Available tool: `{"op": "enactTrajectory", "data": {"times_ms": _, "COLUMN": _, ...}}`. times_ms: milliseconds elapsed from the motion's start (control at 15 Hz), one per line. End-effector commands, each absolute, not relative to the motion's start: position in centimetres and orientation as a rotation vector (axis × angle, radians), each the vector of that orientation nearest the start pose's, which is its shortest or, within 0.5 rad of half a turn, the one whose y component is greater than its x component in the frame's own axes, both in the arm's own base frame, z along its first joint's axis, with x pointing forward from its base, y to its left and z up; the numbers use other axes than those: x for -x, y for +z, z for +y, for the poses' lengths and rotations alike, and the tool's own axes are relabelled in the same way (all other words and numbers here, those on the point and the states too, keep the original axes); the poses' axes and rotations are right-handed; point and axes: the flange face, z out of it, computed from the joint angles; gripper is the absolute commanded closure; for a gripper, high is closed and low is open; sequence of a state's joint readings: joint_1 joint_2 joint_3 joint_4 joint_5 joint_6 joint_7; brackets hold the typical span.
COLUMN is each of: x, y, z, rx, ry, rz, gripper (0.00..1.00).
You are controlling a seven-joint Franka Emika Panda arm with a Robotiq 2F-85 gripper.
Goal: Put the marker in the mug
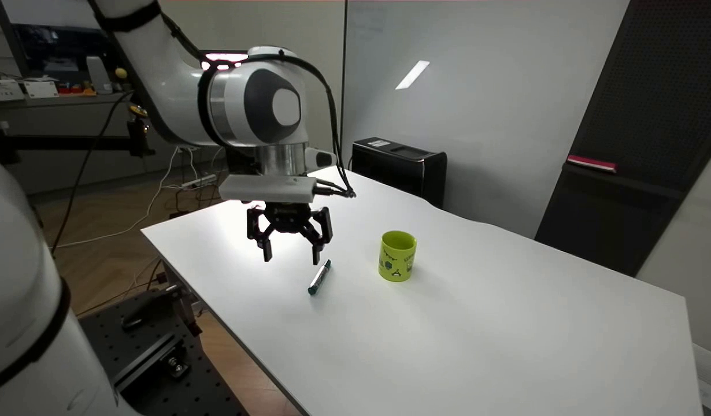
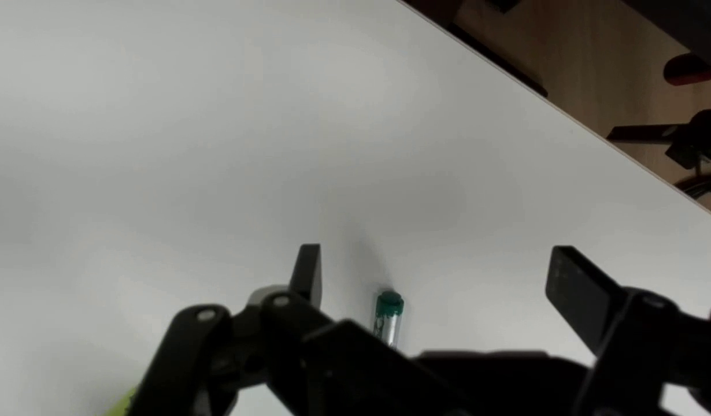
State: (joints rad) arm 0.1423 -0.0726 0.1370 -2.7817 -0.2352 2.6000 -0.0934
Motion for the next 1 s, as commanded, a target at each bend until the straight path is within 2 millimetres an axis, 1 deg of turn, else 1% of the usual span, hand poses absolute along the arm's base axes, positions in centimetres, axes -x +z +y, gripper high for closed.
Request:
{"op": "enactTrajectory", "data": {"times_ms": 0, "x": -37.6, "y": 19.3, "z": 11.1, "rx": 3.193, "ry": 0.21, "rz": -0.813, "gripper": 0.0}}
{"op": "enactTrajectory", "data": {"times_ms": 133, "x": -38.7, "y": 17.9, "z": 11.9, "rx": 3.198, "ry": 0.253, "rz": -0.773, "gripper": 0.0}}
{"op": "enactTrajectory", "data": {"times_ms": 333, "x": -40.9, "y": 16.7, "z": 13.4, "rx": 3.188, "ry": 0.284, "rz": -0.738, "gripper": 0.0}}
{"op": "enactTrajectory", "data": {"times_ms": 733, "x": -44.8, "y": 15.5, "z": 16.4, "rx": 3.18, "ry": 0.269, "rz": -0.737, "gripper": 0.0}}
{"op": "enactTrajectory", "data": {"times_ms": 933, "x": -46.4, "y": 15.2, "z": 17.2, "rx": 3.188, "ry": 0.254, "rz": -0.743, "gripper": 0.0}}
